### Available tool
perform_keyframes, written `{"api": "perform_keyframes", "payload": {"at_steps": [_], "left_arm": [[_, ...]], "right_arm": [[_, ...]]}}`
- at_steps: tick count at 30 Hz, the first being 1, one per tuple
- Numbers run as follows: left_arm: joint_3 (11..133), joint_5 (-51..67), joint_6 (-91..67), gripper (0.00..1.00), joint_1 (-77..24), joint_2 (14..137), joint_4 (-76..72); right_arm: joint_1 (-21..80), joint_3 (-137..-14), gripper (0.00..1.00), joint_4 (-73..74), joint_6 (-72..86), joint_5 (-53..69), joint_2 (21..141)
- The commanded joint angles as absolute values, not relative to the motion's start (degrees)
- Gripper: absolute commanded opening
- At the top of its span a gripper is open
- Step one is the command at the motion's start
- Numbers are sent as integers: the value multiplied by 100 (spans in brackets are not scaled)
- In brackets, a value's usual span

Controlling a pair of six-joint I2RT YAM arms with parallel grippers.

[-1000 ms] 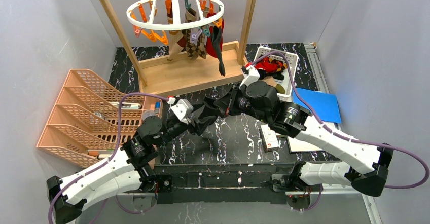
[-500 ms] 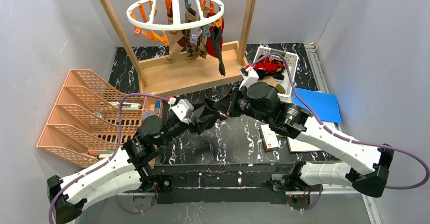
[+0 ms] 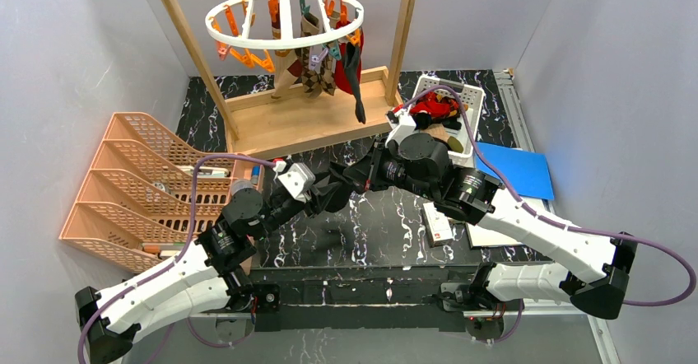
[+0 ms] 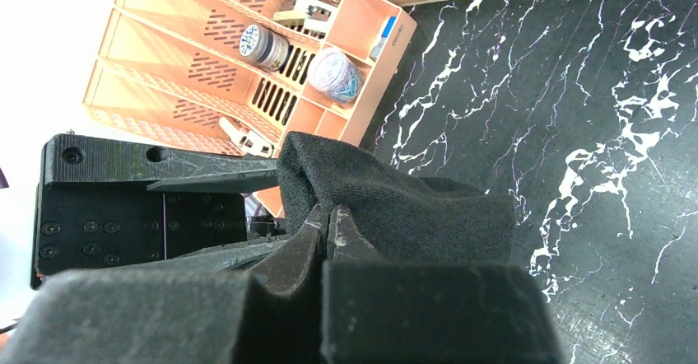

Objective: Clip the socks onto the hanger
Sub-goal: Pick up the sock from the bin.

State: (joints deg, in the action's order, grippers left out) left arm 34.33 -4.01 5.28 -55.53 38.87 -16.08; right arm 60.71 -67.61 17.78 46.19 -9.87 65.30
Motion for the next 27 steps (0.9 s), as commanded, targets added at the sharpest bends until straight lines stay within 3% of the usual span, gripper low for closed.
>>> {"api": "perform_keyframes", "payload": {"at_steps": [1,3,6,8,27], "left_arm": [[3656,-408,656,34,-5572,3926,-1622],[3688,-423,676,39,-5572,3946,-1582],[3696,-486,692,64,-5572,3918,-1519],[3689,-524,707,72,-5572,3882,-1478],[3841,-350,895,75,-5572,3804,-1273]], "right_arm": [[6056,-6873,1,1517,4510,-973,6500],[6061,-6873,1,1531,4500,-999,6481],[6060,-6888,1,1536,4476,-996,6461],[6062,-6899,1,1548,4466,-980,6458],[6060,-7115,1,1533,3981,-385,6637]]}}
